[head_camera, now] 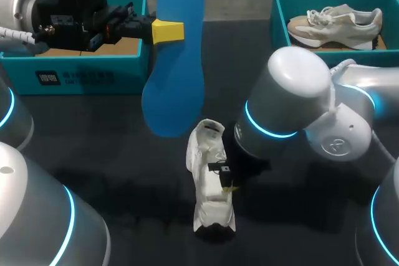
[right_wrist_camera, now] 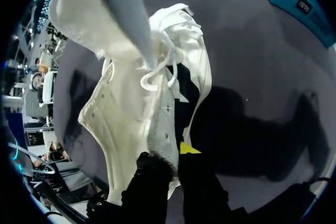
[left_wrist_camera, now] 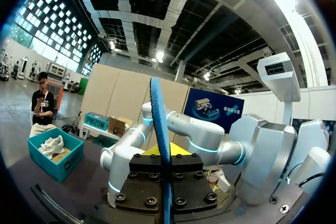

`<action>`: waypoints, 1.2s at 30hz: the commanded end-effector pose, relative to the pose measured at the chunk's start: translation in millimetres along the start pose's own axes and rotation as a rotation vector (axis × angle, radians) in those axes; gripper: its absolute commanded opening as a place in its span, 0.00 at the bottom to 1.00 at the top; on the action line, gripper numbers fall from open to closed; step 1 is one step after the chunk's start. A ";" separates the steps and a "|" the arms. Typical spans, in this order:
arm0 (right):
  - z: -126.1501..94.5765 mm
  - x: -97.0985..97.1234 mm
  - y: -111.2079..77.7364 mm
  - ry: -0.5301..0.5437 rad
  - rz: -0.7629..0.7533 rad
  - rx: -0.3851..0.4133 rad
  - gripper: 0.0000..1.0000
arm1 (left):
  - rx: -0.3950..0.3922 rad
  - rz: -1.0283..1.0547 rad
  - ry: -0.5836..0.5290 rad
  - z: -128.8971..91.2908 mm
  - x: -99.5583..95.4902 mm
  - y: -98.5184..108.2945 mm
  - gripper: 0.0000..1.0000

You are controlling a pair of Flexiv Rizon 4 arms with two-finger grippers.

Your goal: Take the shoe out of the shoebox, open the shoe tongue, remove and reinsert the insole, then place the shoe into the shoebox

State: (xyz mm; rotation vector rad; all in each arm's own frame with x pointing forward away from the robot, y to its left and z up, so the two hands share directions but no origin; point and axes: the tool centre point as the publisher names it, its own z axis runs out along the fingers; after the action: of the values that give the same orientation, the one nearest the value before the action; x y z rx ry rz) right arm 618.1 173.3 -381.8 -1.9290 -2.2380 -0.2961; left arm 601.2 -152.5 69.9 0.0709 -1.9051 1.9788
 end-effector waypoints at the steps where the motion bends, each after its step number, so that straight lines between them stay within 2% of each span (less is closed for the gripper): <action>1: 3.3 -0.2 -0.5 0.004 0.002 0.002 0.25 | -0.002 -0.001 0.000 0.2 -0.1 0.2 0.00; 2: 3.4 -0.3 -0.5 0.004 0.002 0.003 0.31 | -0.002 -0.001 0.000 0.2 -0.1 0.2 0.00; 5: 2.6 -0.7 -0.7 0.005 0.002 0.004 0.33 | -0.002 -0.001 0.000 0.2 -0.1 0.2 0.00; 7: 0.1 0.2 -0.1 0.004 0.000 0.004 0.47 | -0.002 -0.001 0.000 0.2 -0.1 0.2 0.00; 8: -2.0 0.9 0.1 0.002 0.000 0.003 0.91 | -0.002 -0.001 0.000 0.2 -0.1 0.2 0.00; 9: -4.2 1.4 0.1 0.000 0.000 -0.001 1.00 | -0.002 -0.001 0.000 0.2 -0.1 0.2 0.00; 16: -27.8 7.1 -1.2 0.024 0.002 -0.034 1.00 | -0.002 -0.001 0.000 0.2 -0.1 0.2 0.00; 22: -49.3 7.8 -2.3 0.115 -0.041 -0.070 1.00 | -0.002 -0.001 0.000 0.2 -0.1 0.2 0.00; 24: -57.6 4.2 -2.6 0.194 -0.096 -0.090 1.00 | -0.002 -0.001 0.000 0.2 -0.1 0.2 0.00; 36: -57.6 4.2 -2.6 0.194 -0.096 -0.090 1.00 | -0.002 -0.001 0.000 0.2 -0.1 0.2 0.00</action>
State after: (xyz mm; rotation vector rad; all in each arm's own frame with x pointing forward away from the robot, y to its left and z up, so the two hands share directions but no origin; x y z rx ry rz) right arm 617.4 166.4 -325.1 -1.7615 -2.2373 -0.5631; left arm 601.2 -152.5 69.9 0.0710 -1.9051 1.9788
